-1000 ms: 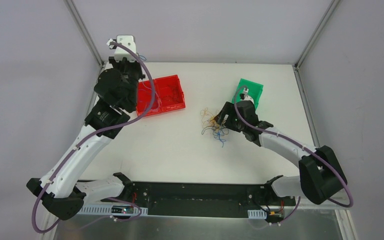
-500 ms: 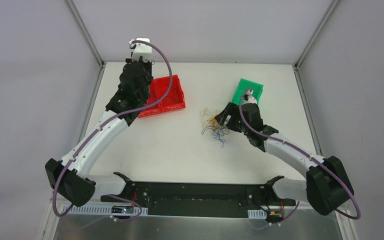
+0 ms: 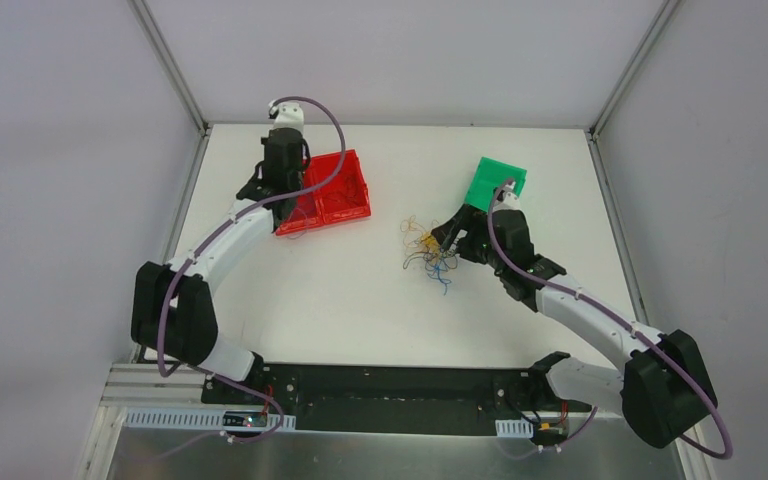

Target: Untangle the cables

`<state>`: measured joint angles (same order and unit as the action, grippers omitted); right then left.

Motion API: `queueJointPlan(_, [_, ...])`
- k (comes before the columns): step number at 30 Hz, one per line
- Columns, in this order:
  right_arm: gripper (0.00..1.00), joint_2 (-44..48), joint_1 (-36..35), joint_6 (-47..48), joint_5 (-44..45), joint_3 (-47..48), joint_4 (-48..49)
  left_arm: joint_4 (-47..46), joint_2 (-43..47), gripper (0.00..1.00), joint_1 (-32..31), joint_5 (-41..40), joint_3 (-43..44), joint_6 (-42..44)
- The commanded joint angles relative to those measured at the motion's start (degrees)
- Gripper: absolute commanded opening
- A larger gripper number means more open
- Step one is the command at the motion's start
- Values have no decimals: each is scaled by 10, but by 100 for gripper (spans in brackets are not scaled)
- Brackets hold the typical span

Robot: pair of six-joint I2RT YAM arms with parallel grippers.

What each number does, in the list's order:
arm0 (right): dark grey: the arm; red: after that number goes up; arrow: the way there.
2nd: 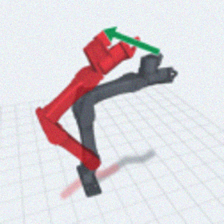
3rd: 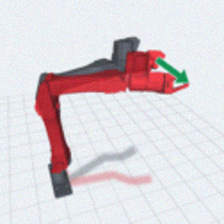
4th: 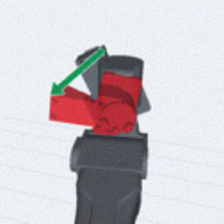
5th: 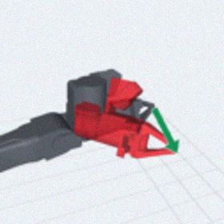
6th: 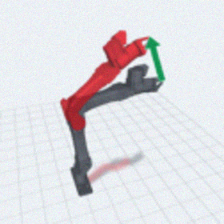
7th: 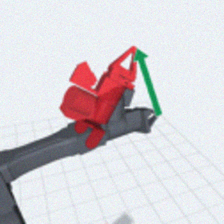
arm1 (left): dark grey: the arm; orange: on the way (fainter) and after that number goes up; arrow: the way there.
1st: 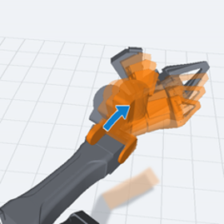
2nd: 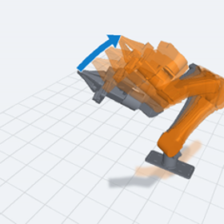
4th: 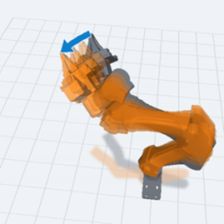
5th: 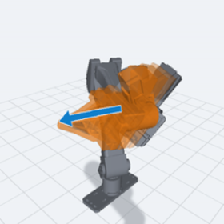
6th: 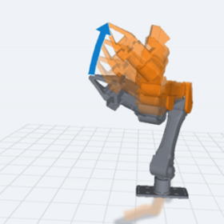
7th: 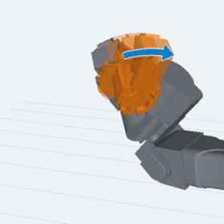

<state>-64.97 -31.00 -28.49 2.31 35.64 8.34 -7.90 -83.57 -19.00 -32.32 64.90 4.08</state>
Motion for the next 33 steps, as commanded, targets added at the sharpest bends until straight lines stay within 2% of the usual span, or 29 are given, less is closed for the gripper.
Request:
queueJointPlan(1, [80, 14, -1, -8, 1, -4, 27, 68, -56, 0, 18, 68, 50, -39])
queueJointPlan(5, [80, 17, -1, -8, 2, -5, 27, 177, -118, 0, 20, 78, 99, -104])
queueJointPlan(9, [80, 24, 0, -8, 5, -10, 27, 180, -141, 0, 22, 103, 94, -152])
queueJointPlan(16, [80, 38, -1, -8, 11, -14, 27, 187, -190, 0, 26, 102, 89, -183])
queueJointPlan(24, [81, 55, 0, -8, 18, -22, 27, 214, -252, 0, 41, 145, 103, -207])
queueJointPlan(25, [81, 56, 0, -7, 18, -22, 27, 224, -255, 2, 45, 153, 110, -215])
queueJointPlan(27, [81, 58, 0, -7, 20, -23, 27, 245, -254, 16, 55, 174, 123, -233])
queueJointPlan(28, [81, 59, 1, -7, 21, -23, 27, 251, -244, 19, 60, 181, 126, -241])
queueJointPlan(33, [81, 59, 0, -7, 21, -23, 27, 254, -178, 24, 79, 183, 115, -275])
